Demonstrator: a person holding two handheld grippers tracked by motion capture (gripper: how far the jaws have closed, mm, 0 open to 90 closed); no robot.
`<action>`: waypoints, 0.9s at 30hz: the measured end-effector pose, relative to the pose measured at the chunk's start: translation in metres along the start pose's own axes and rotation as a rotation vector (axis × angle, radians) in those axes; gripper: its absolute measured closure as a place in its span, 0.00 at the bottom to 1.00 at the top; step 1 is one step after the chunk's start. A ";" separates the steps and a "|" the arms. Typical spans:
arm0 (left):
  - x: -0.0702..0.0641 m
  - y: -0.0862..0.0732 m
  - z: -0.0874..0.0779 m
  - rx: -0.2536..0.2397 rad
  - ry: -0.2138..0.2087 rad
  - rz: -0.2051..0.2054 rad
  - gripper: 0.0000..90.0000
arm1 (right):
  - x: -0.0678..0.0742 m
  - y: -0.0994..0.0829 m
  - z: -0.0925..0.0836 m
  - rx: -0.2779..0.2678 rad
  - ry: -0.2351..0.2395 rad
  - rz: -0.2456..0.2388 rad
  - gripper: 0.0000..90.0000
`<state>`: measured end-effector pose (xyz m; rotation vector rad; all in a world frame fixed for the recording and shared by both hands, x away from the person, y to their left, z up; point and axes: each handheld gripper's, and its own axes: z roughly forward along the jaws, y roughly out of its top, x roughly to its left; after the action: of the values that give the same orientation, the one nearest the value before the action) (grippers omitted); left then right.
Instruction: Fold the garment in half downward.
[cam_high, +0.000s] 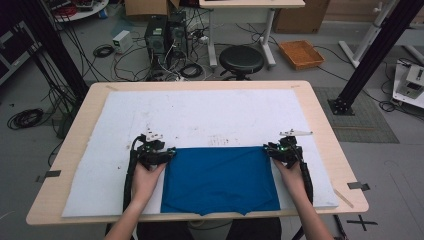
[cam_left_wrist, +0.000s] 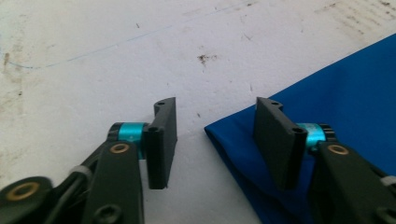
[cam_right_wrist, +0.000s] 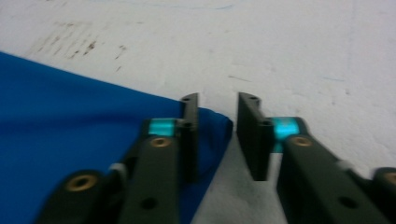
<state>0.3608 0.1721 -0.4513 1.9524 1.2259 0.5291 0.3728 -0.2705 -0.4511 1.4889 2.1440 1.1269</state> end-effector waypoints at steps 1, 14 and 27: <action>0.000 0.000 -0.001 0.001 -0.016 0.014 0.62 | 0.001 0.000 0.000 0.007 0.005 -0.008 0.85; 0.010 0.013 0.002 -0.029 -0.067 -0.026 0.96 | -0.005 0.017 0.001 -0.017 0.018 -0.089 0.97; 0.023 0.024 0.020 -0.036 -0.040 -0.038 0.96 | -0.015 0.041 0.022 -0.019 -0.002 -0.108 0.97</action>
<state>0.3989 0.1787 -0.4462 1.8968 1.2177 0.4874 0.4203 -0.2682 -0.4378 1.3484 2.1777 1.1043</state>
